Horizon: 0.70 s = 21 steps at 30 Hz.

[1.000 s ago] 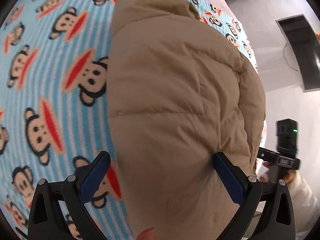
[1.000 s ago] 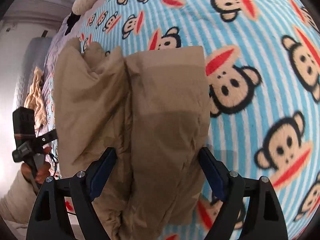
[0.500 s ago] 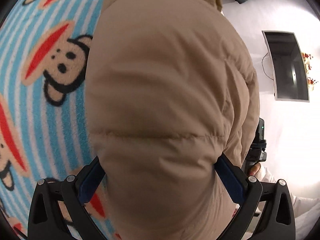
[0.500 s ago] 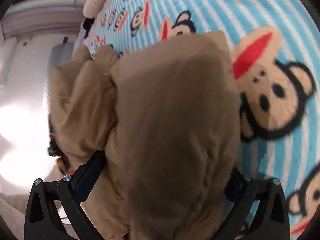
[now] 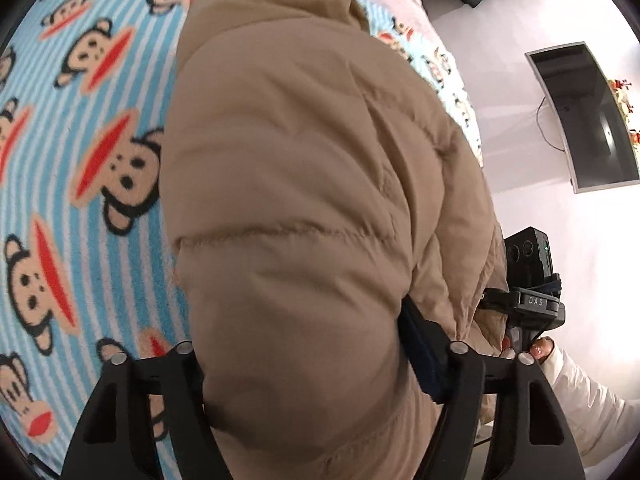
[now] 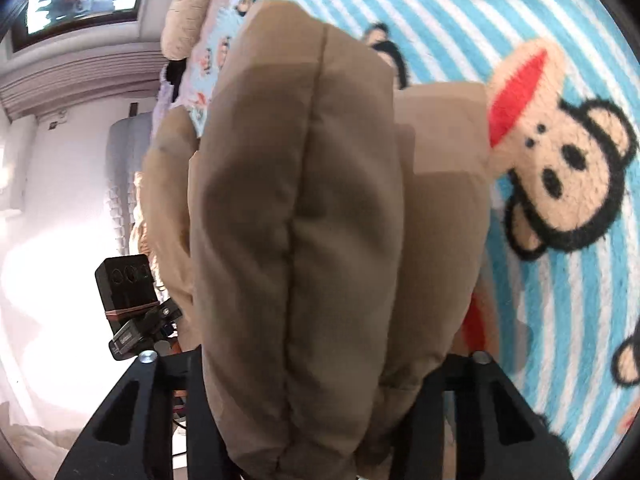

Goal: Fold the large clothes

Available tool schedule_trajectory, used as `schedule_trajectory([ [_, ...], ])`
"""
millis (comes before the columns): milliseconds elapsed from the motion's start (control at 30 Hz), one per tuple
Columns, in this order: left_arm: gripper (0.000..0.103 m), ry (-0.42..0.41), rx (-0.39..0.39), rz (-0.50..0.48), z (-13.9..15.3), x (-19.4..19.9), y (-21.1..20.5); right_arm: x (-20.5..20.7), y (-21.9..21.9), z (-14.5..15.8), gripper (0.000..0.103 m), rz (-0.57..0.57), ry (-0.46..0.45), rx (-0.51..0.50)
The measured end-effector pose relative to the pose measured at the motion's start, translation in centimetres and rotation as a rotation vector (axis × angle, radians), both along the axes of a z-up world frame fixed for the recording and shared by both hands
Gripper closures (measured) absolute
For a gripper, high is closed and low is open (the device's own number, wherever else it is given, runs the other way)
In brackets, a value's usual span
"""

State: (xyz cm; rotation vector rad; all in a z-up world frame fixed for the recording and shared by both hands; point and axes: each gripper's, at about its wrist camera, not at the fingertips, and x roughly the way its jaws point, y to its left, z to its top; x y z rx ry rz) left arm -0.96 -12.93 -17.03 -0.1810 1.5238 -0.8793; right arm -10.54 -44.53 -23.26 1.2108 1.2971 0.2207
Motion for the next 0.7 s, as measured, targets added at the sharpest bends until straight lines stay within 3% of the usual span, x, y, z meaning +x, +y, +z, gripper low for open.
schedule_trajectory([
  [200,0.030,-0.080,-0.063,0.050,3.8,1.1,2.8,3.0,1.6,3.5,0.059,0.029,-0.087,-0.021],
  [400,0.030,-0.152,-0.066,0.112,5.9,7.1,9.7,9.6,6.9,5.2,0.059,0.066,-0.163,-0.058],
  [600,0.030,-0.188,-0.007,0.186,5.0,15.0,18.0,18.0,15.3,3.7,0.059,0.088,-0.216,-0.040],
  [700,0.030,-0.201,0.039,0.234,2.9,18.2,21.6,21.5,19.5,1.7,0.059,0.111,-0.215,-0.024],
])
